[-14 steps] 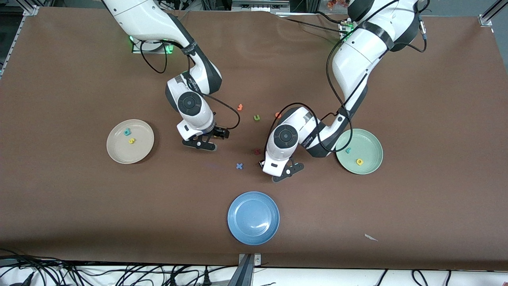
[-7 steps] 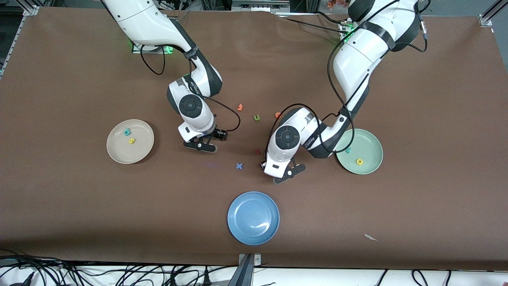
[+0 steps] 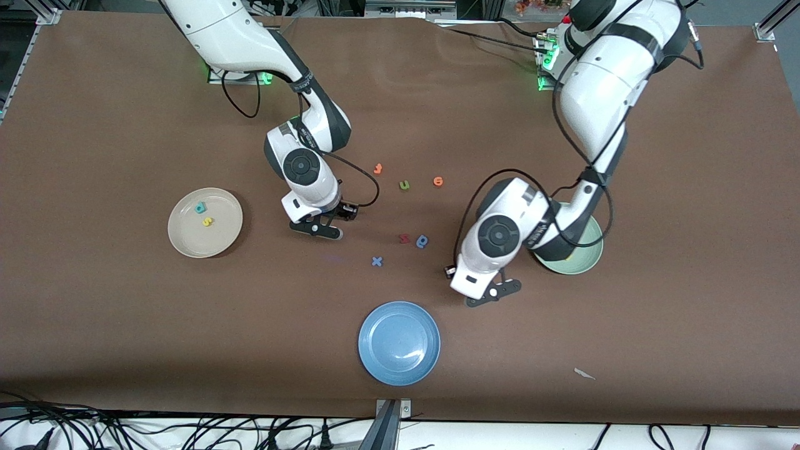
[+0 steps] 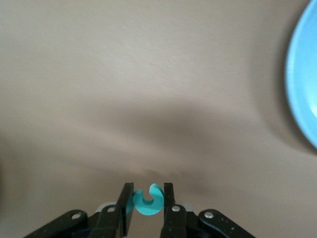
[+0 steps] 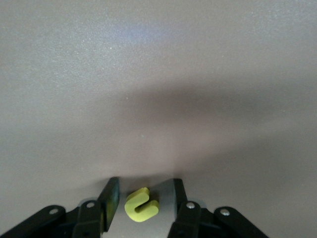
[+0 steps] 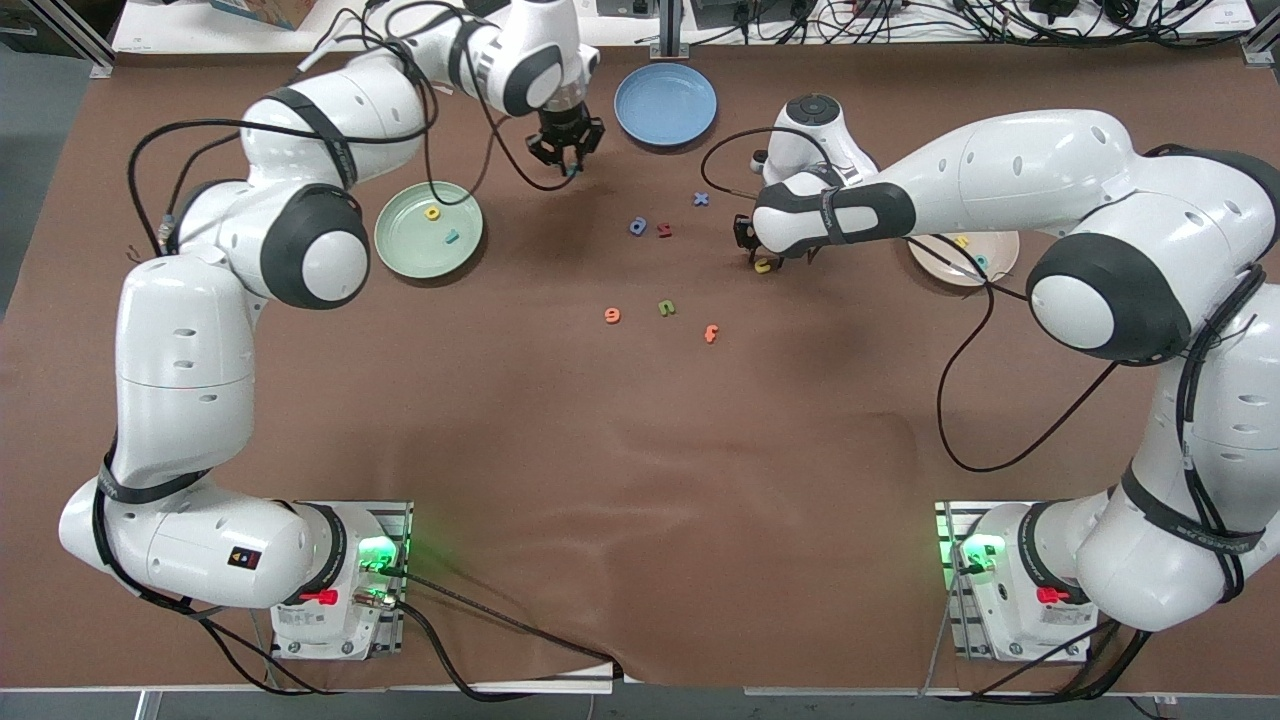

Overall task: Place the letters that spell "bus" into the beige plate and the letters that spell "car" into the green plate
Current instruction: 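Grasp the yellow u with the right gripper while the left gripper lifts, then place the teal c on the green plate with the left gripper, then retract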

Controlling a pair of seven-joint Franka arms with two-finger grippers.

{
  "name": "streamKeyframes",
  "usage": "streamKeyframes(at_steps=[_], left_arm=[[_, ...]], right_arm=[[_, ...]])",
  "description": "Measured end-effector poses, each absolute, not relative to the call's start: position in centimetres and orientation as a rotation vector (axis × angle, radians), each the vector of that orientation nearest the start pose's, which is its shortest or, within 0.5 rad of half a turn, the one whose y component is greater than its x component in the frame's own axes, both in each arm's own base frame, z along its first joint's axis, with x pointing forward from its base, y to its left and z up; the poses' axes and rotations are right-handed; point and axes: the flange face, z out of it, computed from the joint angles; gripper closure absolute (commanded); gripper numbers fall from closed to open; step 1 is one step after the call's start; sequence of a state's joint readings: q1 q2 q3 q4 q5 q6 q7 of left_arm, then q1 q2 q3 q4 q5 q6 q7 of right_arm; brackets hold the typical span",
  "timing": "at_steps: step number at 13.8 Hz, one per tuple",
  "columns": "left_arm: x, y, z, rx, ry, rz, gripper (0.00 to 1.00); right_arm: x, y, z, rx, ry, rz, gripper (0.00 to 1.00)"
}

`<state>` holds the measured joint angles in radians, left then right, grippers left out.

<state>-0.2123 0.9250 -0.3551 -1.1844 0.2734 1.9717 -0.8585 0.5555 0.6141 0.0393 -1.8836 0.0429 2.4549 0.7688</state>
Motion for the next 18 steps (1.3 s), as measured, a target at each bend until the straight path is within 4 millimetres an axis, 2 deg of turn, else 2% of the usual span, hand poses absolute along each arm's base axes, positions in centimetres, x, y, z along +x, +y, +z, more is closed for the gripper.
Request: streamKeyframes(at_steps=[4, 5, 6, 8, 10, 13, 16, 17, 18], left_arm=[[68.1, -24.7, 23.8, -3.066, -0.212, 0.233, 0.81], [67.9, -22.7, 23.8, -3.061, -0.151, 0.258, 0.81], [67.4, -20.9, 24.0, -3.056, -0.091, 0.281, 0.81], [65.8, -18.2, 24.3, -3.046, -0.001, 0.332, 0.81], [64.0, -16.5, 23.9, -3.044, 0.072, 0.354, 0.79], [61.6, -14.2, 21.4, -3.065, 0.188, 0.340, 0.75], [60.4, -10.1, 19.2, -3.084, 0.291, 0.346, 0.73], [60.5, -8.6, 19.1, -3.089, 0.321, 0.346, 0.61], [60.7, -7.4, 19.2, -3.093, 0.341, 0.342, 0.17]], right_arm=[[52.0, 35.4, 17.6, -3.111, 0.335, 0.101, 0.61], [52.0, 35.4, 17.6, -3.111, 0.334, 0.100, 0.67], [52.0, 35.5, 17.6, -3.110, 0.334, 0.100, 0.76], [52.1, 35.5, 17.7, -3.110, 0.334, 0.099, 0.88], [52.1, 35.5, 17.7, -3.109, 0.334, 0.098, 0.88], [52.1, 35.5, 17.7, -3.109, 0.334, 0.098, 0.90], [52.1, 35.5, 17.7, -3.109, 0.334, 0.098, 0.90], [52.1, 35.5, 17.7, -3.109, 0.334, 0.098, 0.90], [52.1, 35.5, 17.7, -3.109, 0.334, 0.098, 0.90]])
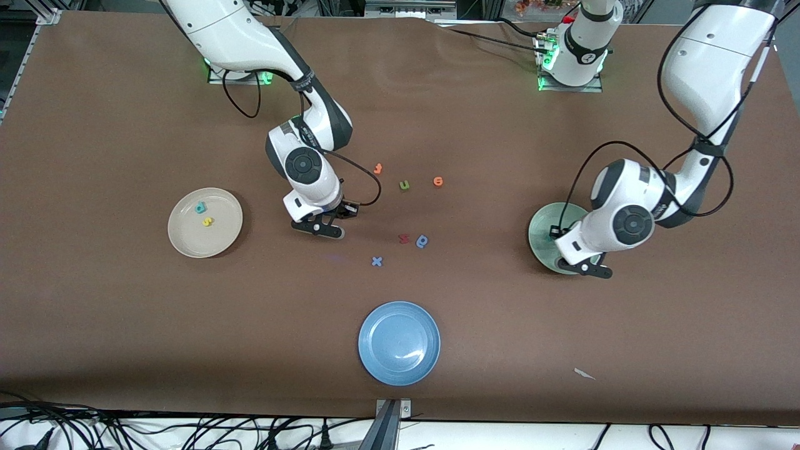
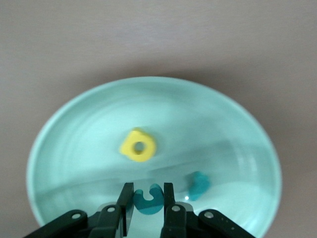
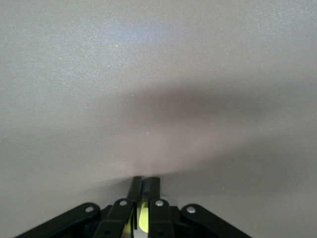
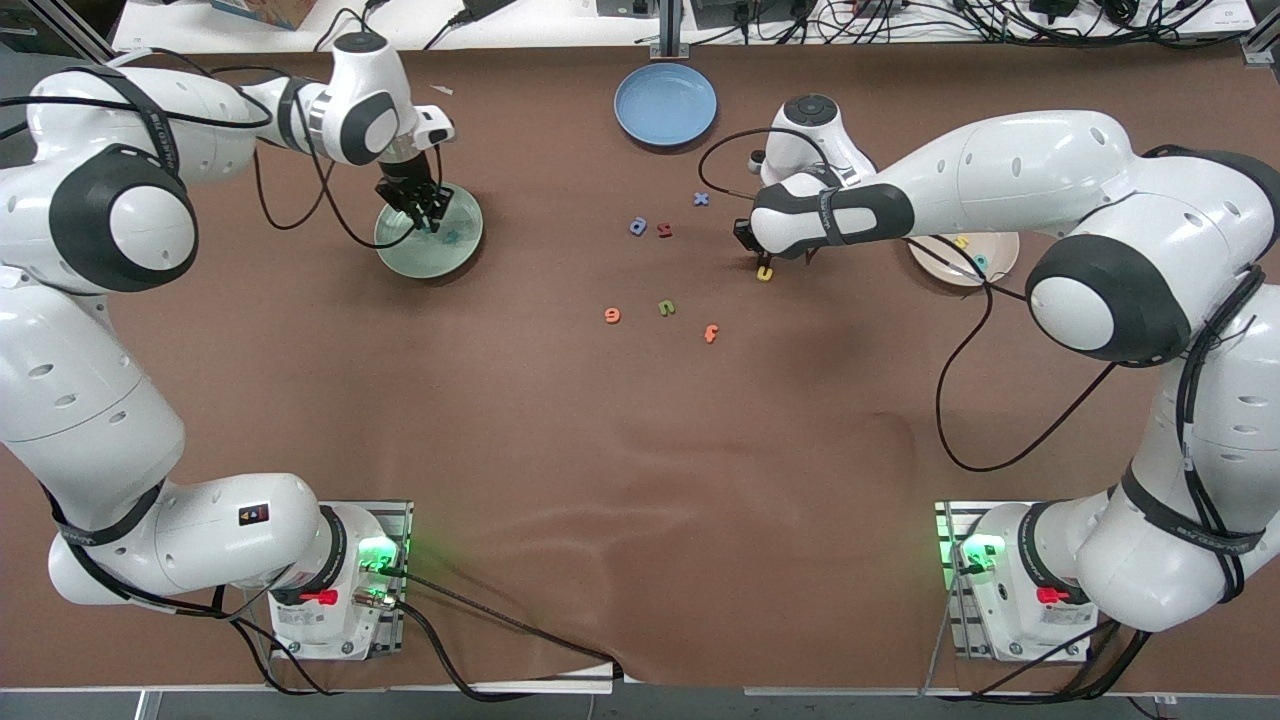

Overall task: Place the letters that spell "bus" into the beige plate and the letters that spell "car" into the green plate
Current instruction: 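Place the teal c on the green plate with the left gripper, then retract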

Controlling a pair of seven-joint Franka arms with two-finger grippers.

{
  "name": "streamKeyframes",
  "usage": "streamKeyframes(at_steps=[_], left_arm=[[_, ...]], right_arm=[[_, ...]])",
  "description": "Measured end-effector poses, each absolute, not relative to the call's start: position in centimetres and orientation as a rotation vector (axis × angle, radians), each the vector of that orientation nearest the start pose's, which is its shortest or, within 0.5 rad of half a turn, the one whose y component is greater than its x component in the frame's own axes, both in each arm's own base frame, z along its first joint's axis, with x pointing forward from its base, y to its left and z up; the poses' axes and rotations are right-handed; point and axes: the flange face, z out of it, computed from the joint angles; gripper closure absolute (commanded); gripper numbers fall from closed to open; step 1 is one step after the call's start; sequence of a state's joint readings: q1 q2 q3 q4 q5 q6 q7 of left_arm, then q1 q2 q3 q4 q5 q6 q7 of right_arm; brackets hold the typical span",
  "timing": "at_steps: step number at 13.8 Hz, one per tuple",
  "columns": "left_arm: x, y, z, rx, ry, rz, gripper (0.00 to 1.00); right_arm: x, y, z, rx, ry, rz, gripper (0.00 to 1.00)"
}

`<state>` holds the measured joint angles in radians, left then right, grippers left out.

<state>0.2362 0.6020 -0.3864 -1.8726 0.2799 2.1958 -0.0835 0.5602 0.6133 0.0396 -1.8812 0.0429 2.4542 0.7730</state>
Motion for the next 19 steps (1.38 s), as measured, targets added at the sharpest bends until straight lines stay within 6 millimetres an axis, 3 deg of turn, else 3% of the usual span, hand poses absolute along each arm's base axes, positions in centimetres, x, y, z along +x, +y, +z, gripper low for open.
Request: streamKeyframes(at_steps=[1, 2, 5, 7, 9, 11, 14, 19], left_arm=[[60.8, -6.5, 19.4, -3.095, 0.348, 0.340, 0.00], [60.8, -6.2, 19.5, -3.095, 0.349, 0.337, 0.00], [60.8, -7.1, 19.9, -3.098, 0.372, 0.326, 0.00], [61.3, -8.3, 22.0, -3.100, 0.399, 0.275, 0.00], [61.9, -9.6, 26.2, -3.078, 0.425, 0.246, 0.00], [62.5, -10.8, 32.2, -3.041, 0.441, 0.259, 0.00], [63.4, -11.7, 41.3, -3.005, 0.428, 0.295, 0.00], [63.6, -9.1, 53.2, -3.035, 0.429, 0.309, 0.00]], right_arm=[[52.1, 35.5, 17.7, -3.109, 0.334, 0.098, 0.87], [52.1, 35.5, 17.7, -3.109, 0.334, 0.098, 0.80], [52.1, 35.5, 17.7, -3.109, 0.333, 0.097, 0.78], [52.2, 35.6, 17.7, -3.107, 0.335, 0.097, 0.68], [52.4, 35.7, 17.8, -3.097, 0.351, 0.098, 0.50], [52.5, 35.8, 17.8, -3.093, 0.364, 0.099, 0.41], [52.4, 35.7, 17.7, -3.095, 0.401, 0.115, 0.41], [51.9, 35.6, 18.0, -3.121, 0.474, 0.190, 0.41]])
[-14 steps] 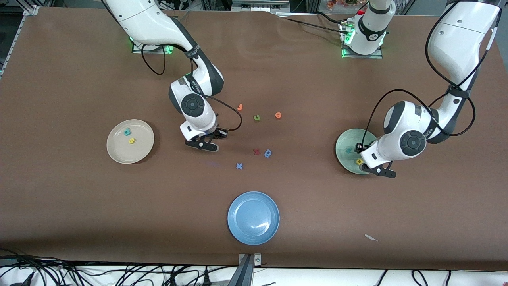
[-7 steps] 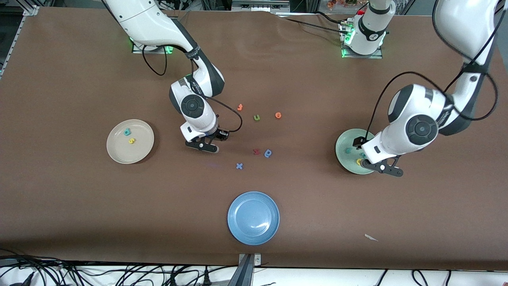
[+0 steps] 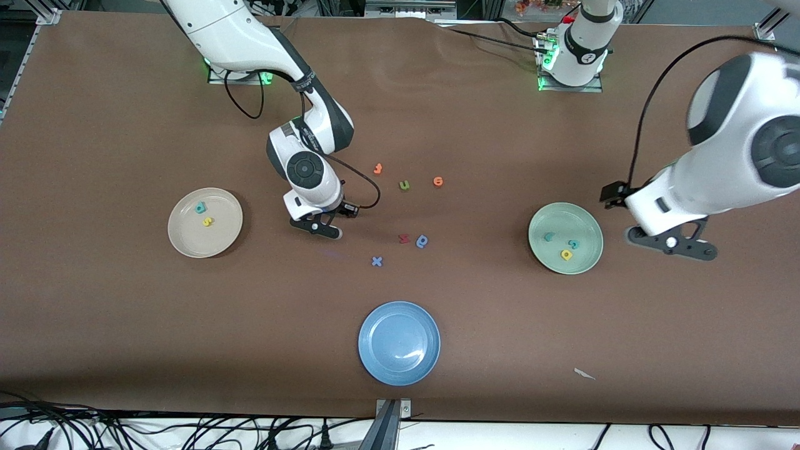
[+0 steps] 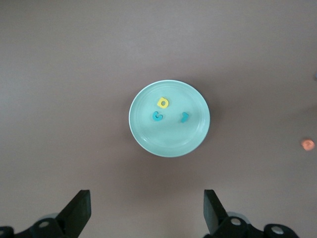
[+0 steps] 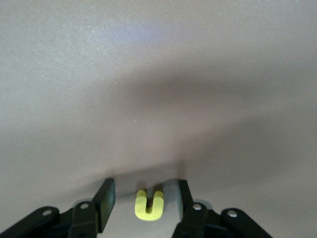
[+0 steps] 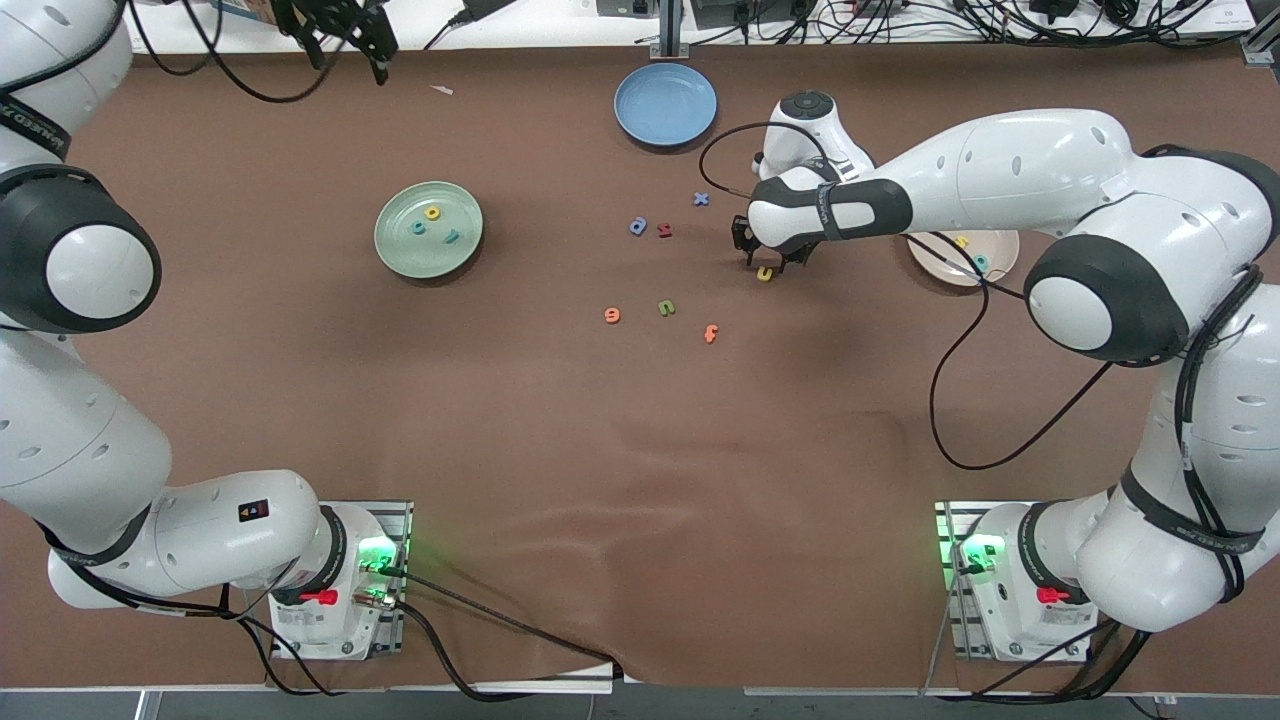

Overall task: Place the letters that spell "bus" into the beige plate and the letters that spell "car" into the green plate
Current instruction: 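Place the teal c on the green plate with the left gripper, then retract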

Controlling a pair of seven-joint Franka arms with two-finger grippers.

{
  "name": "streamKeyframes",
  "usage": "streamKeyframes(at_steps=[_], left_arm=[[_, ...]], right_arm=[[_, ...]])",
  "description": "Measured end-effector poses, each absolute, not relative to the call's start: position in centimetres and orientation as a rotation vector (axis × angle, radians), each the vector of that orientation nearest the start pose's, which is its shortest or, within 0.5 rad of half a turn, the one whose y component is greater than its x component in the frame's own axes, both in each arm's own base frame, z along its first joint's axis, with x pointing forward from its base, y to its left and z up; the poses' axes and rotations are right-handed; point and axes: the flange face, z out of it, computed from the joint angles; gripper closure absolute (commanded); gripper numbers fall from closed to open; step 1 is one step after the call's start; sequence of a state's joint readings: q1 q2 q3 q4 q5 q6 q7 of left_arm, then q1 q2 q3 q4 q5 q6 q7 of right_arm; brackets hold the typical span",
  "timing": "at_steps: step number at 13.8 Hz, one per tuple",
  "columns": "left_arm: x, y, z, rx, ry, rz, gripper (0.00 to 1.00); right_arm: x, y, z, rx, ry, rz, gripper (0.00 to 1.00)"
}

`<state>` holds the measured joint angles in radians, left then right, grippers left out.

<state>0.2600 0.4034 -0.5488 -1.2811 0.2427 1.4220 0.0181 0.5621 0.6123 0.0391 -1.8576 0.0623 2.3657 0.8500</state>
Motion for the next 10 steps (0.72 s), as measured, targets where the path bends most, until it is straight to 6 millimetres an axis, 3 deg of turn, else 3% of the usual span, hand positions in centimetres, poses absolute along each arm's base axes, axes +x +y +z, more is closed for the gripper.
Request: streamKeyframes(at_steps=[2, 4, 8, 10], left_arm=[[63.0, -8.1, 56.1, -3.039, 0.465, 0.271, 0.00], [62.4, -7.8, 57.5, -3.037, 0.491, 0.250, 0.00], [62.3, -6.1, 57.8, -3.108, 0.422, 0.184, 0.00], [61.0, -5.9, 57.4, -3.089, 0.404, 0.116, 0.00]], right_arm=[[51.8, 35.6, 18.3, -3.122, 0.497, 0.197, 0.41], [51.9, 35.6, 18.4, -3.120, 0.500, 0.194, 0.41], [51.8, 35.6, 18.5, -3.097, 0.499, 0.143, 0.41], [51.1, 35.2, 18.2, -3.088, 0.499, 0.122, 0.41]])
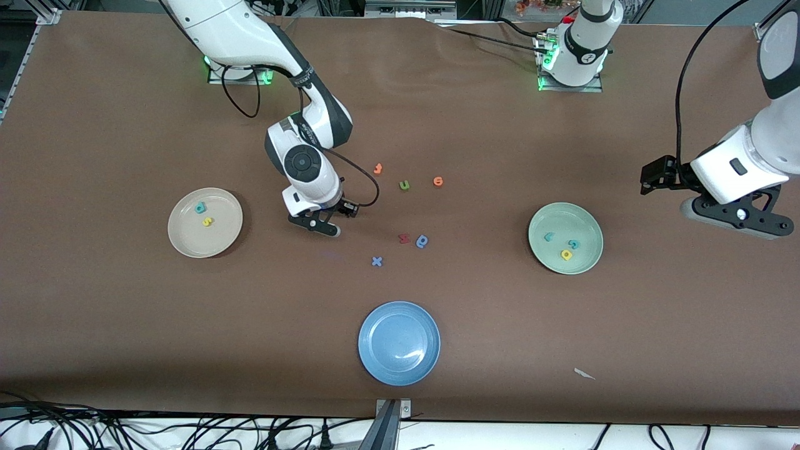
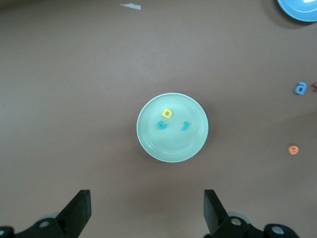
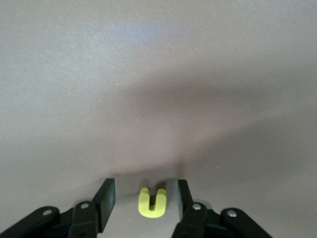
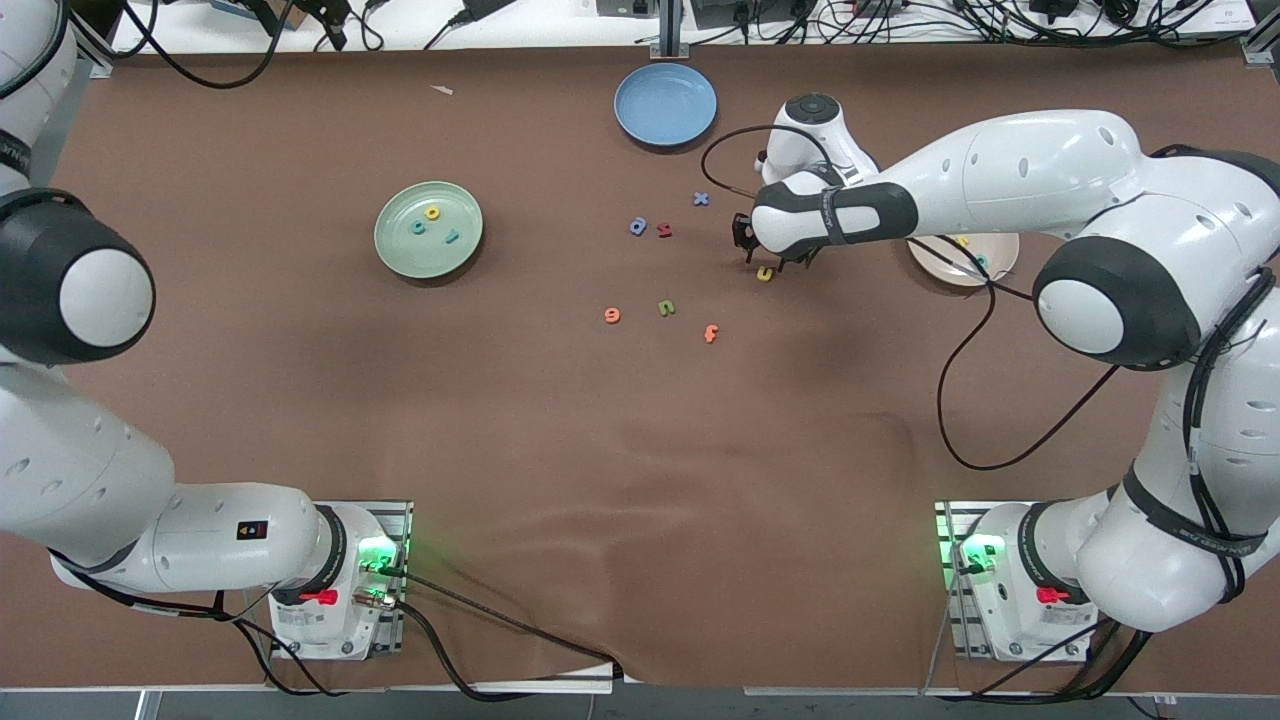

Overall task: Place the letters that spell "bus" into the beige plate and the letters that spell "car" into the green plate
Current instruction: 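Place the teal c on the green plate with the left gripper, then retract, then carry the yellow u onto the cream plate with the right gripper and release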

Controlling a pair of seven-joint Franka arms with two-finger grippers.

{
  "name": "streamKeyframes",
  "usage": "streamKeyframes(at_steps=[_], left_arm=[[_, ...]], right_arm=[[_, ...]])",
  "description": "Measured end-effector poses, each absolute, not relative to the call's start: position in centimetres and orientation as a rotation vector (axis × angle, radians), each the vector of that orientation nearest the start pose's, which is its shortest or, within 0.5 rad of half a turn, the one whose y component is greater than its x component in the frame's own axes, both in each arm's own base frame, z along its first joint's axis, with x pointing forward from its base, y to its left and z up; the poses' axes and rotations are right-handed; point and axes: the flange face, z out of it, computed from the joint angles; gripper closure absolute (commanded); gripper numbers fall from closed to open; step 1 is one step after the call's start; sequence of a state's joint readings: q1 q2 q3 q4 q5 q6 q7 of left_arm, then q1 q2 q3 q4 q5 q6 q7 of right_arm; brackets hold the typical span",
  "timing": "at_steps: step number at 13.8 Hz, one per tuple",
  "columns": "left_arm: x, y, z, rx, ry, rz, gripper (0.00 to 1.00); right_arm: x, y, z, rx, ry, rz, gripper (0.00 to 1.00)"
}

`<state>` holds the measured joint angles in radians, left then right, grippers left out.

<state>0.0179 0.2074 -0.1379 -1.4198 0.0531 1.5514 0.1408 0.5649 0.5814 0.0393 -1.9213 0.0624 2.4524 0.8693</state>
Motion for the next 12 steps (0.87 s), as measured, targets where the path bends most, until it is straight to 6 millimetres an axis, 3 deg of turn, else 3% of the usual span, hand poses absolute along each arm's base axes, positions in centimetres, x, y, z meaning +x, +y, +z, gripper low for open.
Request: streamKeyframes(at_steps=[3, 7, 12], left_arm=[[58.0, -6.3, 57.5, -3.071, 0.396, 0.099, 0.00], [56.5, -5.6, 57.9, -3.113, 0.287, 0.093, 0.00], [54.3, -5.5, 57.8, -3.111, 0.276, 0.097, 0.00]], right_arm=[[50.3, 34.7, 18.0, -3.088, 0.499, 0.116, 0.41], [49.5, 34.7, 18.1, -3.072, 0.488, 0.088, 0.42], [49.2, 35.0, 18.1, -3.063, 0.478, 0.075, 0.42]])
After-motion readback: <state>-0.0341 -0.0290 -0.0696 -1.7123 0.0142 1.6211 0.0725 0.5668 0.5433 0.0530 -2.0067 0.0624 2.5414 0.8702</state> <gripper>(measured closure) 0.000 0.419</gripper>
